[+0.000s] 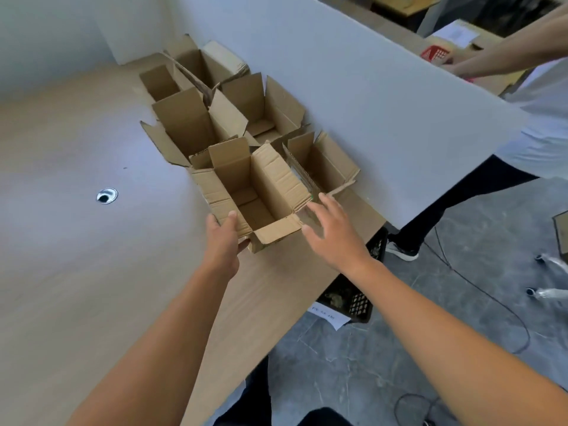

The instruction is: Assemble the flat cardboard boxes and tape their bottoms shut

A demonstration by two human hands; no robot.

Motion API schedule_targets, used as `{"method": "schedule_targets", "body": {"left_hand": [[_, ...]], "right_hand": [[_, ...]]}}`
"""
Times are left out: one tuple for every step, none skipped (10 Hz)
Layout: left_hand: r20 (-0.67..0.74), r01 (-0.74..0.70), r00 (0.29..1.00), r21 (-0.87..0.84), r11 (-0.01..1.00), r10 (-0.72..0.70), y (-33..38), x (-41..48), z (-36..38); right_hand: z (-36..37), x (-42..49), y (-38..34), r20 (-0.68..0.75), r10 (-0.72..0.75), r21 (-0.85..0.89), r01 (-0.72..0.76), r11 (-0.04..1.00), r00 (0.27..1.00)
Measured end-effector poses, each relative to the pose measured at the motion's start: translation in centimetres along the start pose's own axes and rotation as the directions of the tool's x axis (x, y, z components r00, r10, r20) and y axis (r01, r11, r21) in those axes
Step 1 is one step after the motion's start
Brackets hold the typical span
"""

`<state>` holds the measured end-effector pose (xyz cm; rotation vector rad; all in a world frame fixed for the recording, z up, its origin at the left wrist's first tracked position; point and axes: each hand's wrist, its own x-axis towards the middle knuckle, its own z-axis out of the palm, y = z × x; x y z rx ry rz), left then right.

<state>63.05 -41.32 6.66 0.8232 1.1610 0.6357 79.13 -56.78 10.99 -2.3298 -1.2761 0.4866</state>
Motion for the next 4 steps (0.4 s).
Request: {"method": "schedule_targets", "body": {"left_hand": [[-0.019,0.027,0.999,0.030,0.999,-0.026,0.2,2.6,2.0],[-0.043,0.040,0.998,0.048,0.998,-0.038,0.3,4.2,3.6],[-0.059,0.024,0.998,0.064,0.998,-0.020,-0.2,5.1,4.6],[-0.087,0.029,0.996,0.018,0.999,-0.028,-0.9,4.3,4.8]], "right_hand": [[-0.6,3.2,1.1,0.012,0.014,0.002,-0.014,1.000,1.000],[-0.4,5.3,2.1,0.054,-0.015,-0.005,0.016,1.000,0.998],[-0.3,6.9,3.1,0.069,-0.062,-0.016,0.063,0.998,0.996],[-0.3,6.9,3.3,-0.039,-0.207,-0.039,0.206,0.978,0.978]]}}
